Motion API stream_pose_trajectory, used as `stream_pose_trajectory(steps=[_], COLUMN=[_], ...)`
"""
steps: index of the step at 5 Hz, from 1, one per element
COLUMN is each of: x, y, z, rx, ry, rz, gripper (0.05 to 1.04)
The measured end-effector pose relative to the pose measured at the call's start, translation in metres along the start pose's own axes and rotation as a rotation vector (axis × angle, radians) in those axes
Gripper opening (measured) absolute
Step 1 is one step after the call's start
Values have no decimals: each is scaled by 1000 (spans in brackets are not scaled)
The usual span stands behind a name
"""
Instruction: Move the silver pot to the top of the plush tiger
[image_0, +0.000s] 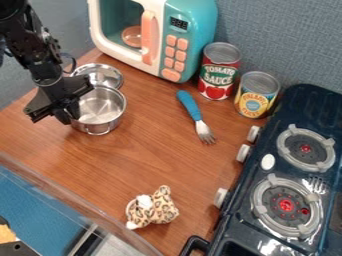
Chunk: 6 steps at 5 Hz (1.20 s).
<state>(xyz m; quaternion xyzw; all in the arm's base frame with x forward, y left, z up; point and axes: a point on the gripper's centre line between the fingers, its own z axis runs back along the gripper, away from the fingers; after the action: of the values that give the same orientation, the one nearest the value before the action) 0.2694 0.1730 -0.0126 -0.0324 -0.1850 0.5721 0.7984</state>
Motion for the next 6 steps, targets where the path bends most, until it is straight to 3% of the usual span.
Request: stream_pose_trajectory(steps=[1,2,4,5,6], x=[1,-1,-1,-7,-31], y=[3,8,7,2,-12], z=[1,6,41,70,84], rx=[-3,4,8,-46,-93], ry=[4,35,72,54,60], rz=[9,-1,-65,-98,-163], gripper=[59,52,52,52,52])
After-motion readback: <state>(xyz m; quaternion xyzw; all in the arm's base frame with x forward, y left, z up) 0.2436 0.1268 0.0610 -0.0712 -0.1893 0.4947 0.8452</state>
